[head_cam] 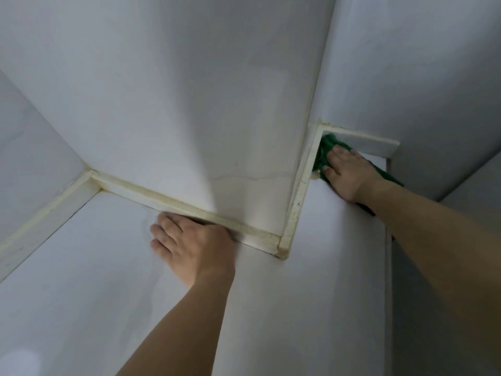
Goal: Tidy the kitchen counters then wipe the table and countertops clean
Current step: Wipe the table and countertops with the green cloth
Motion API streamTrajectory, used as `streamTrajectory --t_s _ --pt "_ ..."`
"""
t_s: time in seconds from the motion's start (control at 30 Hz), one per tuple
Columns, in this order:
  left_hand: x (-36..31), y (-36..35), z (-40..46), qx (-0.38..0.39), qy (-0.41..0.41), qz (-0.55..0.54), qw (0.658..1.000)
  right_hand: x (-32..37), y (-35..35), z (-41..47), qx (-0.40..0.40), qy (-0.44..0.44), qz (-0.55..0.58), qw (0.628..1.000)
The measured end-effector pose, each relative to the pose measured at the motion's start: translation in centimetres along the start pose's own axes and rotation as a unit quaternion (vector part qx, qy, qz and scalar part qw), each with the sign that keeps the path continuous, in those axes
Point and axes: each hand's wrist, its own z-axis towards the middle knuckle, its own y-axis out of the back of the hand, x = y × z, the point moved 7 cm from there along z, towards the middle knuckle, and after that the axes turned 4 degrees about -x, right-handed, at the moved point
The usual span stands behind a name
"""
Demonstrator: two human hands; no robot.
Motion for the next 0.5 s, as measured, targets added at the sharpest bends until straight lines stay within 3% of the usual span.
streamTrajectory --t_s 0.23,0.4,0.5 --pt "-0.1 0.3 -0.1 0.014 -0.002 0.001 1.000 -0.3 -0.1 -2.3 -0.027 -0.124 0.026 0.992" --pt "-0.2 0.4 -0.4 0.021 -0.007 0.006 1.000 -1.4 -0.5 -3.9 0.000 -0.269 0.031 0.963" --pt "-0.3 0.5 -0.3 0.017 -0.010 0.017 1.000 -1.0 0.3 -4.2 0.016 -0.289 -0.007 0.957"
